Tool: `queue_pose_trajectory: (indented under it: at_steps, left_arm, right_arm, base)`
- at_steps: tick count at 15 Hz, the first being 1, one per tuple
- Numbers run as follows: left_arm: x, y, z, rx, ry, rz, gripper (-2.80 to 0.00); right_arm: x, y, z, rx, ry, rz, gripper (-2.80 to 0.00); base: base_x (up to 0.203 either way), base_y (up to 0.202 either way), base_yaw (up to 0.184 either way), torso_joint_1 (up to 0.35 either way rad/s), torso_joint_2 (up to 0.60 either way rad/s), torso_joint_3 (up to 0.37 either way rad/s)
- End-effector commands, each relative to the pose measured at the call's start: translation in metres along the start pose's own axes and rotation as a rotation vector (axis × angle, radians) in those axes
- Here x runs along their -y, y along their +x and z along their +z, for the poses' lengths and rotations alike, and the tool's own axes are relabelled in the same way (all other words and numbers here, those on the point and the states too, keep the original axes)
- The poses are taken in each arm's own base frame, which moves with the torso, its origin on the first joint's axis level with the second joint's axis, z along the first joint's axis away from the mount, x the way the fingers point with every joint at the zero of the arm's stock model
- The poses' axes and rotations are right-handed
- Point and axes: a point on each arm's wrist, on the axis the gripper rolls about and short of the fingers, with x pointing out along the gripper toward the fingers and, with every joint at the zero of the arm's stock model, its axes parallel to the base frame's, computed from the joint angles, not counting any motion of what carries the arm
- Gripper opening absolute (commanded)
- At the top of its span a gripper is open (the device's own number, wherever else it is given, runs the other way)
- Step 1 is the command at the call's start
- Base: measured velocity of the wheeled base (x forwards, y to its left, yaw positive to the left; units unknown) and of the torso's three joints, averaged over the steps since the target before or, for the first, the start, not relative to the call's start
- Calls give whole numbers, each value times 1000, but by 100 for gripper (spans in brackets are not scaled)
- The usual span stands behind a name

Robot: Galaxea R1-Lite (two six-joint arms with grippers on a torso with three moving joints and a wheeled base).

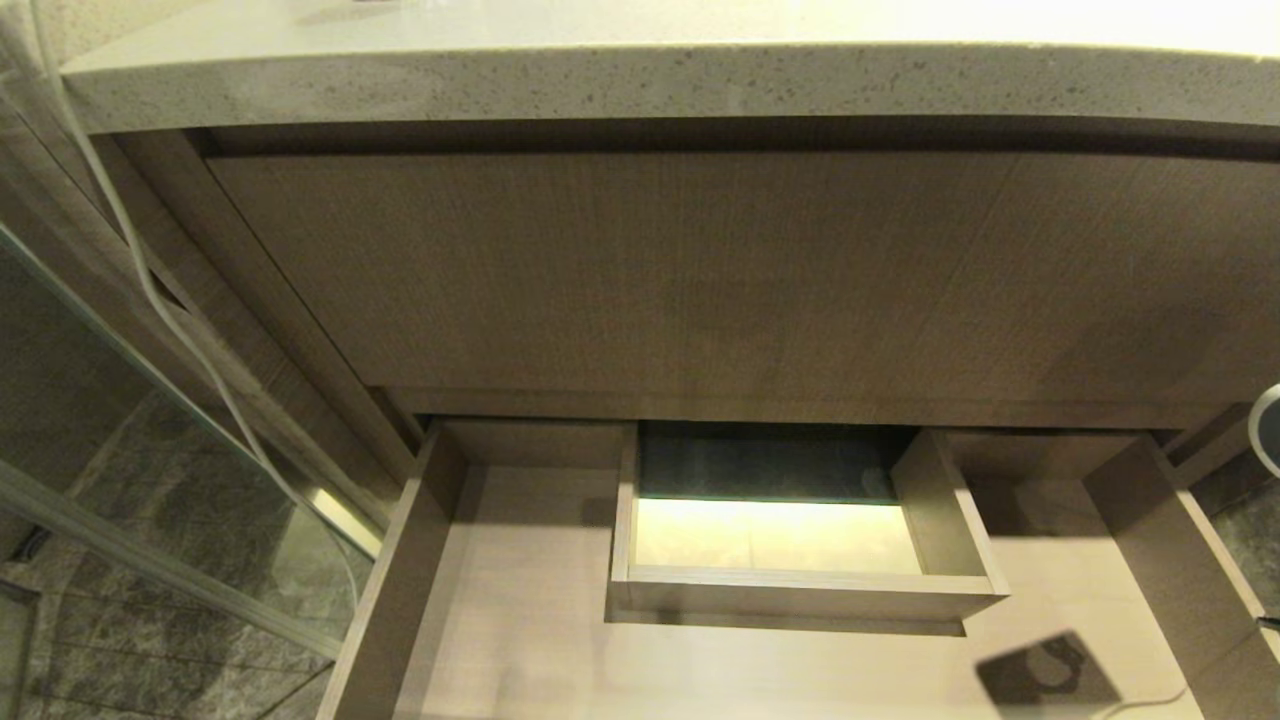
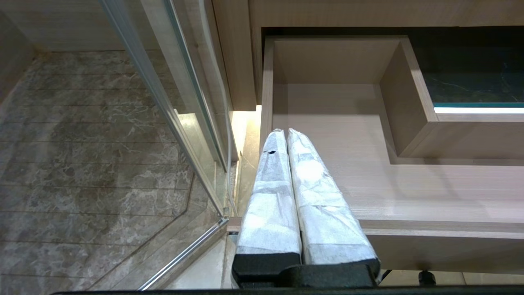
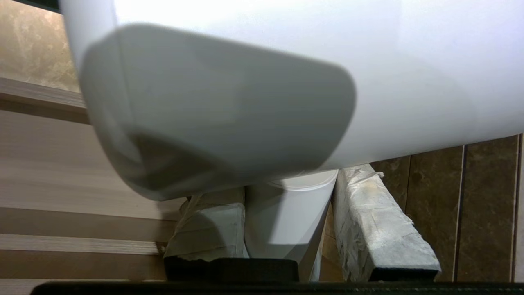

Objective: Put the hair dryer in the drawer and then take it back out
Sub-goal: Put it into the drawer

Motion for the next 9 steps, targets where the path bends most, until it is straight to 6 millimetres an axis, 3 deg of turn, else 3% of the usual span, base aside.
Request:
queue_pose_trajectory:
  at_steps: [1, 6, 9]
  left_arm:
    - [0, 0, 0, 0, 0, 0, -280]
    - [0, 0, 0, 0, 0, 0, -280]
    - [0, 0, 0, 0, 0, 0, -280]
  right_arm:
    - [0, 0, 0, -1, -3, 2, -280]
    - [-3, 11, -8, -76, 3, 14, -280]
    - [-3, 32, -16, -176, 11, 26, -280]
  base:
    - [0, 0, 0, 2, 83, 90]
    - [0, 0, 0, 3, 17, 21]
    - [0, 0, 0, 0, 0, 0]
